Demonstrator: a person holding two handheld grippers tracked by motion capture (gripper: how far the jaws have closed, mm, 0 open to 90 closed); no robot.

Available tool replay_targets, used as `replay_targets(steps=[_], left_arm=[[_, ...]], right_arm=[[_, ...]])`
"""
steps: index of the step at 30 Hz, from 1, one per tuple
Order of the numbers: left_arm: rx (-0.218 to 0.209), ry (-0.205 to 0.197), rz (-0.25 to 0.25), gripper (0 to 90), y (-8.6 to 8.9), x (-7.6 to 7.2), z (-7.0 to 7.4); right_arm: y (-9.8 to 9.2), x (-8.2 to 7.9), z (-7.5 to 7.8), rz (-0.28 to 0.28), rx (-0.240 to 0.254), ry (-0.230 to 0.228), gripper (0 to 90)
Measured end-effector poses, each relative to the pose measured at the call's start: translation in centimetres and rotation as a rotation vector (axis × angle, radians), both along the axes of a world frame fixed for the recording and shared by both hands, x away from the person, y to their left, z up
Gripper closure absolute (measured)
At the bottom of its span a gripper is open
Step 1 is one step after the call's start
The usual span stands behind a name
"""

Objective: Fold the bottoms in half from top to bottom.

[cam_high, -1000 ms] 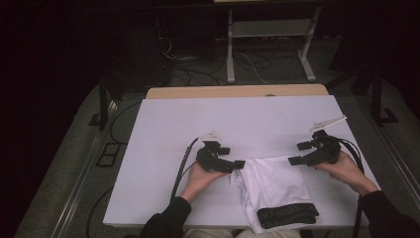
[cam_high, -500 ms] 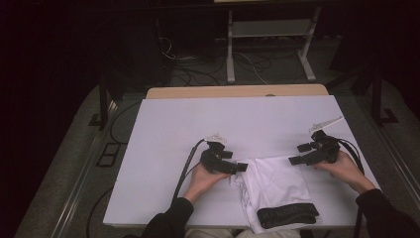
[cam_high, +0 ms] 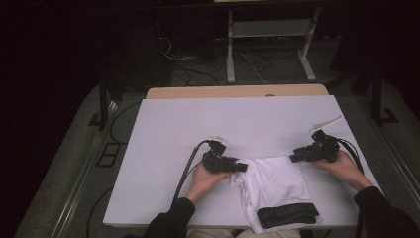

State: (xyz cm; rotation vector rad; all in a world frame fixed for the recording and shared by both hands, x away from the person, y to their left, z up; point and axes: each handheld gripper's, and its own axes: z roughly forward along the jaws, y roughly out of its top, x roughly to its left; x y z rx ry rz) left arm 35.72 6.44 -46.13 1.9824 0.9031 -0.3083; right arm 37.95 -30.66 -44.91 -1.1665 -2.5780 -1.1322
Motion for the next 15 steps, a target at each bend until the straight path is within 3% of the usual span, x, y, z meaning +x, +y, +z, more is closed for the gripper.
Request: replay_targets(steps=[3, 4, 9, 11, 12, 15], left_arm=[[0.008, 0.004, -0.005, 53.9, 0.01, 0.03, -0.04], [0.006, 0.004, -0.008, 60.8, 0.0, 0.03, -0.05], [-0.001, 0.0, -0.026, 70.8, -0.14, -0.05, 0.04], [0.003, -0.013, -0.029, 76.8, -0.31, -0.18, 0.07], [0.003, -0.013, -0.029, 78.3, -0.31, -0.18, 0.07], [0.032, -0.061, -0.035, 81.3, -0.68, -0.51, 0.41]], right_arm=[[0.1, -0.04, -0.04, 0.009, -0.004, -0.002, 59.4], [0.23, -0.15, 0.0, 0.017, -0.016, -0.006, 64.4], [0.23, -0.15, -0.01, 0.025, -0.012, 0.002, 74.4], [0.4, -0.2, -0.02, 0.035, -0.016, 0.009, 82.8], [0.51, -0.22, -0.04, 0.037, -0.024, 0.006, 84.6], [0.69, -0.27, 0.04, 0.031, -0.034, 0.006, 86.6]])
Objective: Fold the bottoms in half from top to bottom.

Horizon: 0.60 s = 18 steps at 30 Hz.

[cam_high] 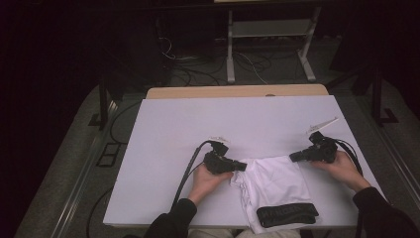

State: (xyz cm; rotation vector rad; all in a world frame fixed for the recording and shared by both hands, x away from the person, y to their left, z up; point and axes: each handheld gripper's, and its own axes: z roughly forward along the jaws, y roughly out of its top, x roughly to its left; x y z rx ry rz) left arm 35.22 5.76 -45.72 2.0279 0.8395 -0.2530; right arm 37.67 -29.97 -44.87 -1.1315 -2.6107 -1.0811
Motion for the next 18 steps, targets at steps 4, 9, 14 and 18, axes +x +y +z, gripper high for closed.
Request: replay_targets(steps=[4, 9, 14, 18], left_arm=[[0.038, -0.078, -0.01, 82.5, -0.4, -0.6, 0.9], [0.045, -0.132, -0.004, 82.8, -0.3, -1.0, 1.8], [0.057, -0.145, 0.018, 82.8, 0.7, -0.5, 2.2], [0.074, -0.148, 0.018, 82.8, 1.0, -0.2, 2.5]], right_arm=[[0.1, 0.0, 0.1, -0.012, 0.01, 0.01, 87.1], [0.7, 0.2, 0.4, -0.021, 0.013, 0.005, 87.3], [1.6, 0.5, 0.6, -0.045, 0.012, -0.017, 87.3], [2.2, 0.8, 0.8, -0.067, 0.018, -0.027, 87.3]])
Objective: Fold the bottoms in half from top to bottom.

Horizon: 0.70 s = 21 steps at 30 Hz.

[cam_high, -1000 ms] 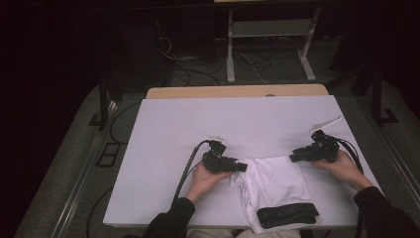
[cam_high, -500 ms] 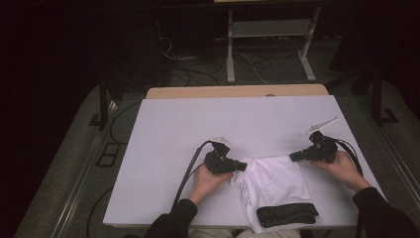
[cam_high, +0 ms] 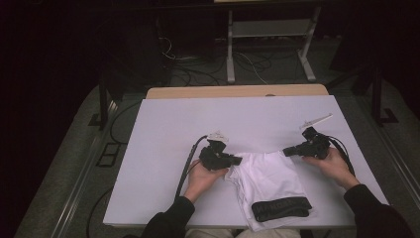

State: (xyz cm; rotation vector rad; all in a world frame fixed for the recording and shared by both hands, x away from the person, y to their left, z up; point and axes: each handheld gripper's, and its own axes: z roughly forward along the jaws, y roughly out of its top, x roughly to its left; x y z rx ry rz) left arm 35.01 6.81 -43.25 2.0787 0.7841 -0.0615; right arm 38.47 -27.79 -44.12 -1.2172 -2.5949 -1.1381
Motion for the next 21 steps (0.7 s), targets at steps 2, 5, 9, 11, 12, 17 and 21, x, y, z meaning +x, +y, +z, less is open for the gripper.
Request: replay_targets(steps=[2, 5, 9, 11, 12, 17, 21], left_arm=[[0.027, -0.013, -0.006, 82.8, 0.2, 0.2, 0.4], [0.045, -0.025, -0.01, 82.8, 0.6, 0.7, 0.9], [0.073, -0.041, 0.007, 82.8, 1.5, 1.7, 1.3], [0.079, -0.044, 0.008, 82.8, 1.8, 2.0, 1.4], [0.081, -0.046, 0.015, 82.8, 2.0, 2.2, 1.5], [0.092, -0.042, 0.025, 82.8, 3.1, 3.3, 1.8], [0.102, -0.037, 0.028, 82.7, 3.9, 4.4, 1.9]], right_arm=[[0.1, 0.1, 0.0, -0.004, 0.002, -0.002, 87.3], [0.5, 0.4, 0.1, -0.013, -0.002, 0.002, 87.3], [1.5, 1.2, 0.5, -0.037, 0.017, -0.012, 87.3], [1.7, 1.4, 0.5, -0.045, 0.029, -0.011, 87.2], [2.0, 1.7, 0.5, -0.049, 0.042, 0.001, 87.2], [3.5, 2.7, 0.6, -0.06, 0.064, -0.003, 87.3], [4.3, 3.2, 0.6, -0.064, 0.063, -0.007, 87.3]])
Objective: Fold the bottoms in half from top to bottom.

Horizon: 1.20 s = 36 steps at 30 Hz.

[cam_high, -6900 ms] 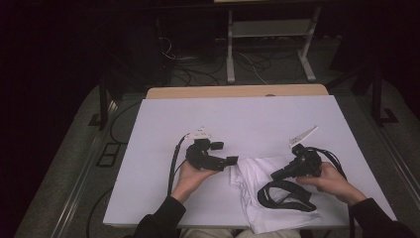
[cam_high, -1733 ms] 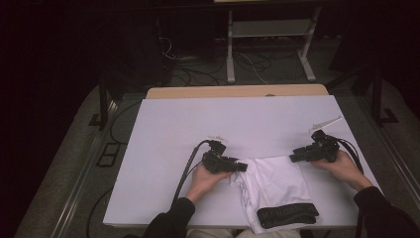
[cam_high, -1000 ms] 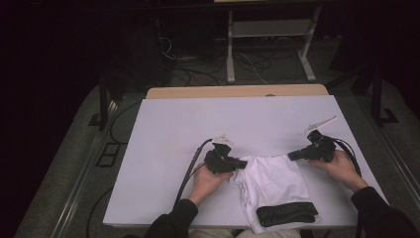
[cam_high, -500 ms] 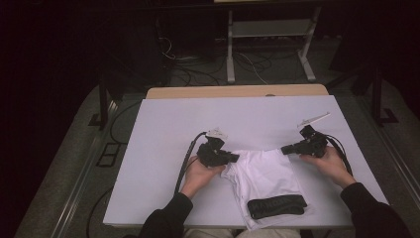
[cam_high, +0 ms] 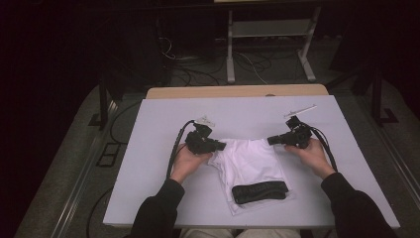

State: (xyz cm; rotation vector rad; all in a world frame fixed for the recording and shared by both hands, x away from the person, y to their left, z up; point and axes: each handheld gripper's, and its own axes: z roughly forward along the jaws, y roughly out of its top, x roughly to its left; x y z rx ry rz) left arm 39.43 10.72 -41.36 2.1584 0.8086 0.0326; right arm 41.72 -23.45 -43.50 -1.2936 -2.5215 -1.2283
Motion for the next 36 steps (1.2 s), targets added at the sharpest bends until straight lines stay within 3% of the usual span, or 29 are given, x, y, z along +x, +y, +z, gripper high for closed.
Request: replay_targets(steps=[7, 21, 26, 36], left_arm=[[0.014, 0.007, -0.001, 82.7, 0.6, 1.4, 0.0], [0.04, 0.017, -0.025, 82.4, 1.4, 6.5, -0.2], [0.005, 0.039, 0.016, 82.5, 1.9, 8.0, -0.9], [-0.028, 0.009, 0.111, 82.4, 2.5, 9.7, -1.5]], right_arm=[[0.5, 0.8, 0.1, -0.018, 0.012, 0.002, 87.2], [0.8, 3.0, -0.4, -0.088, 0.029, -0.02, 87.2], [0.9, 3.8, -0.5, -0.111, 0.026, -0.03, 87.2], [1.3, 6.1, -0.5, -0.162, 0.036, -0.048, 87.2]])
